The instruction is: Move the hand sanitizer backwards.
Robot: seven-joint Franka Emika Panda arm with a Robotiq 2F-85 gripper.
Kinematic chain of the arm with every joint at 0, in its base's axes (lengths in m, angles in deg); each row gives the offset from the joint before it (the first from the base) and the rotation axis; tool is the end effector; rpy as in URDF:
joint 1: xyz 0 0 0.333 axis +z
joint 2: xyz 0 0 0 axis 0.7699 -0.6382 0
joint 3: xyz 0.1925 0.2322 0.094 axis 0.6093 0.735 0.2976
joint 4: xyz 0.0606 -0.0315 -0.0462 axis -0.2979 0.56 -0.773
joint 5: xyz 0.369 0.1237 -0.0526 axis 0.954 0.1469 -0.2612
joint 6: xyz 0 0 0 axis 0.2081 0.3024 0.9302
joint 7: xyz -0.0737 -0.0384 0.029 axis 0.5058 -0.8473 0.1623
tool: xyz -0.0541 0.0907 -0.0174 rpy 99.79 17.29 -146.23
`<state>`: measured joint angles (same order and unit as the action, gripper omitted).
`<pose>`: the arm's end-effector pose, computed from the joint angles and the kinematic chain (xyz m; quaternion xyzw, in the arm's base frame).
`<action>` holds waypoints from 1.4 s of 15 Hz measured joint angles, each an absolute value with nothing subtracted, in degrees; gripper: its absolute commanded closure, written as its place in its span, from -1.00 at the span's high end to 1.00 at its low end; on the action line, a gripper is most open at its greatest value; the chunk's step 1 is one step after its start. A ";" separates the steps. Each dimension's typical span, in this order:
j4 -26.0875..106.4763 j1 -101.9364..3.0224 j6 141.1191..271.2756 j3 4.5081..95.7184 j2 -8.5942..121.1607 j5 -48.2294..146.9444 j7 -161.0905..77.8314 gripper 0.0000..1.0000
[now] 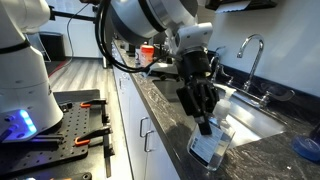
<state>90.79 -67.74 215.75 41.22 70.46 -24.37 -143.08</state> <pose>0.4027 -0.2256 0.2645 0.7612 -0.5383 0.2145 0.2913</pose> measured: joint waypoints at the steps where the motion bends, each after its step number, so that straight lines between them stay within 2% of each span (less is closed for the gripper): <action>1: 90.64 -67.70 215.75 41.22 70.55 -24.34 -143.91 -0.66; 10: 89.77 -66.09 213.04 41.24 70.84 -5.94 -149.14 -0.66; 11: 89.52 -66.01 212.96 41.24 70.84 -4.54 -149.13 -0.16; 14: 89.08 -65.73 212.96 41.24 70.94 -3.68 -149.10 -0.16; 15: 89.08 -65.67 212.96 41.24 70.98 -3.67 -149.10 -0.66; 21: 88.70 -65.61 212.77 41.21 70.44 -3.68 -151.27 -0.66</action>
